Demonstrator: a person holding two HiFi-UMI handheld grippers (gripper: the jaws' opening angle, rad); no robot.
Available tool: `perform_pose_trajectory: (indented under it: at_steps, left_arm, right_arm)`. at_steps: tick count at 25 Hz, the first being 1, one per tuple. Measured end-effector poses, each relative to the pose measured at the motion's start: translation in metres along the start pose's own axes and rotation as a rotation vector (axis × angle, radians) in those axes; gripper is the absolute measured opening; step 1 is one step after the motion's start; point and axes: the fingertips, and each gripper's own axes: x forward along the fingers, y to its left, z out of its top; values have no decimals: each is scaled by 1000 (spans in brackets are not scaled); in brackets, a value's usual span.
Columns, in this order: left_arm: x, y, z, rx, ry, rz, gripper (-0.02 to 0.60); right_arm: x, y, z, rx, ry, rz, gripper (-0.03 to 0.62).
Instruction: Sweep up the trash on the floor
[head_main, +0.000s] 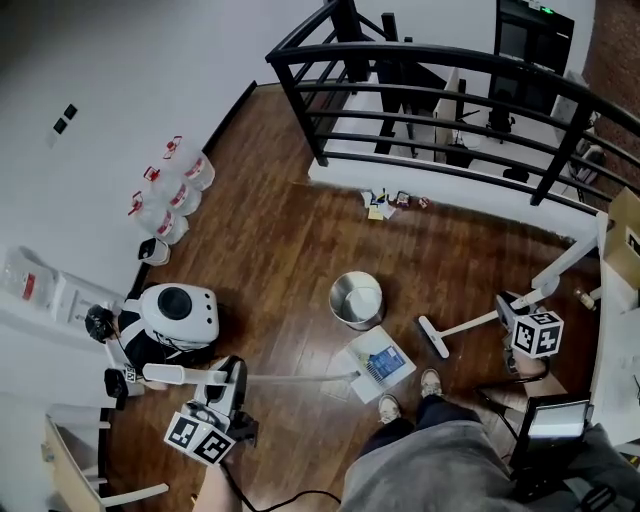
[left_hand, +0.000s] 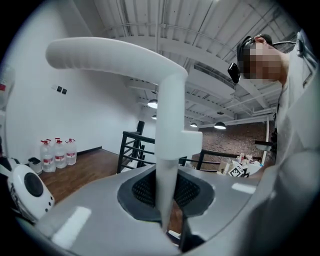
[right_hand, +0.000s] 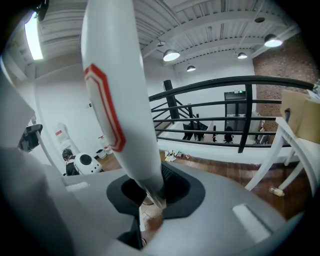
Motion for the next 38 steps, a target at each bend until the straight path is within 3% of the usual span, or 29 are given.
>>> perform_pose_trajectory:
  at_steps: [11, 23, 33, 38]
  left_arm:
    - [37, 11, 52, 84, -19, -14, 38]
    - [113, 48, 80, 200, 52, -58, 38]
    - [180, 109, 87, 250, 131, -279, 38]
    - [208, 120, 90, 294, 155, -385, 38]
  right_arm:
    - [-3, -18, 1, 17, -8, -9, 51]
    - [23, 18, 25, -49, -9, 55, 51]
    - [40, 74, 60, -85, -30, -12, 51]
    - [39, 101, 73, -120, -43, -60, 51]
